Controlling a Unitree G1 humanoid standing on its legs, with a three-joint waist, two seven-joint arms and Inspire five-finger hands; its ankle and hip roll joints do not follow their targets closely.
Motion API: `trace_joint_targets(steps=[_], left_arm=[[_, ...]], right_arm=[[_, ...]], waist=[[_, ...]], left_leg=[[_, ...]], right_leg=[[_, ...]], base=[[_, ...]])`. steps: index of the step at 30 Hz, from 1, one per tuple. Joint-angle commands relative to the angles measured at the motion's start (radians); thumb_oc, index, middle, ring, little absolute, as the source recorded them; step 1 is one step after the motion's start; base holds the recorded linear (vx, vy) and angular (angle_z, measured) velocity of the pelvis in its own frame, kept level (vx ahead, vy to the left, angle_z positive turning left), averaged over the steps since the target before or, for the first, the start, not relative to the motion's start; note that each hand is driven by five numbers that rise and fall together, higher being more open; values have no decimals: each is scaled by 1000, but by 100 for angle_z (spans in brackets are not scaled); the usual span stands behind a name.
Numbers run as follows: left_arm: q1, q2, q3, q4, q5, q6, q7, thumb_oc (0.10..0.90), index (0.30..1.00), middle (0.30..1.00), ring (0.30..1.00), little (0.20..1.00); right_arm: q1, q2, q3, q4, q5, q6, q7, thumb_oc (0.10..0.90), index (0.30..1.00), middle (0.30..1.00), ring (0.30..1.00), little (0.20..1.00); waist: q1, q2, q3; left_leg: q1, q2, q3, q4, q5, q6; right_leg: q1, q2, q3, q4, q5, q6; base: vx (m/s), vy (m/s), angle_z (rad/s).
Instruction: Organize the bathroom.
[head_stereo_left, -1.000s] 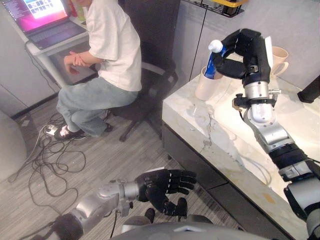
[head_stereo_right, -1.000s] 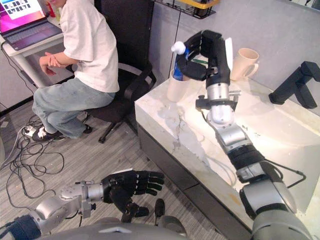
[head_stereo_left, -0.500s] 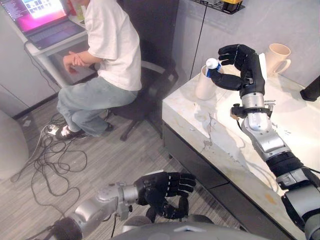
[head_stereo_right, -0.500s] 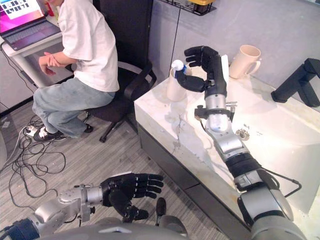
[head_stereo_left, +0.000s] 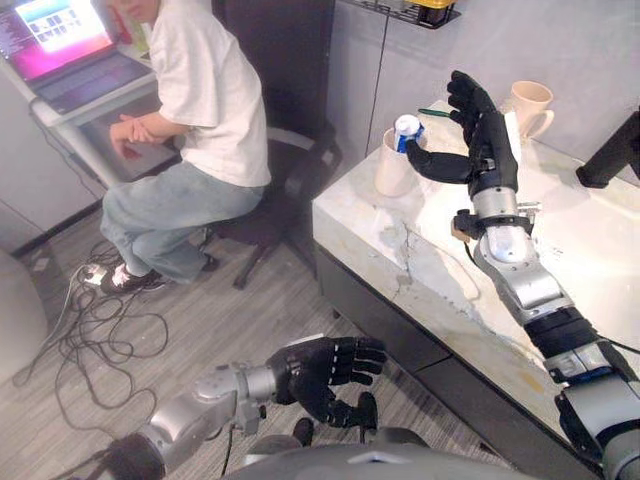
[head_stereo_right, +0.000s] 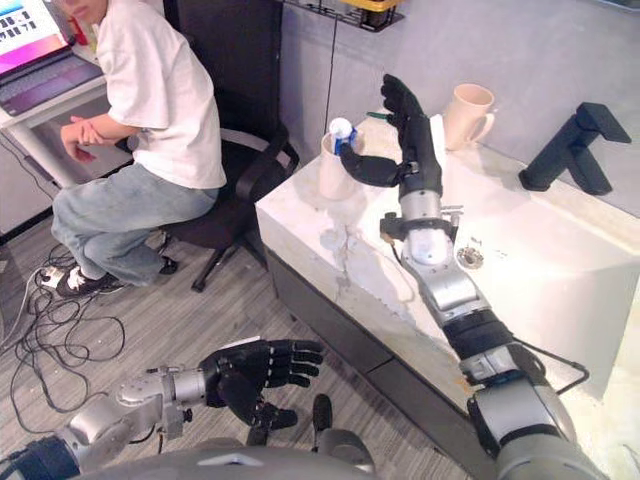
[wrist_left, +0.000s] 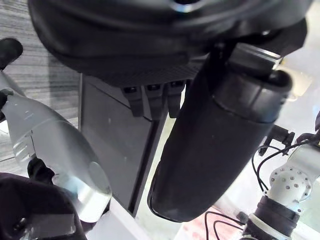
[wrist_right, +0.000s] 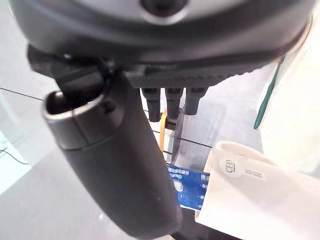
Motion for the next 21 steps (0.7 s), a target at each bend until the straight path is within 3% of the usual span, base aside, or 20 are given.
trace_joint_targets(steps=[1,11,18,21], left_arm=[[-37,-34,-2,-85,-30,-95,-15,800,900,900,900,900],[-52,-61,18,-79,-18,-101,41,800,900,900,900,900],[-66,-73,50,-49,12,-116,59,800,900,900,900,900],[-85,-68,60,1,2,-119,55,800,900,900,900,900]], right_arm=[[-32,-6,-90,-97,46,-22,35,800,900,900,900,900],[34,20,-116,-195,110,-17,45,800,900,900,900,900],[94,-1,-209,-298,166,-68,23,800,900,900,900,900],[137,-29,-303,-338,162,-119,-28,800,900,900,900,900]], waist=[[8,-29,-90],[-9,-31,-89],[-43,-37,-85],[-83,-39,-71]], left_leg=[[-50,10,101,-2,9,29],[-57,-5,117,-2,1,44],[-63,-18,152,-2,-4,61],[-57,-26,178,-2,-16,70]], right_leg=[[62,-5,-5,-6,-80,30],[43,-12,16,-6,-63,47],[10,-27,40,-6,-29,65],[-20,-40,62,-6,5,86]], base=[[-150,119,-14],[-120,95,-11],[-169,114,-14],[-201,171,-23]])
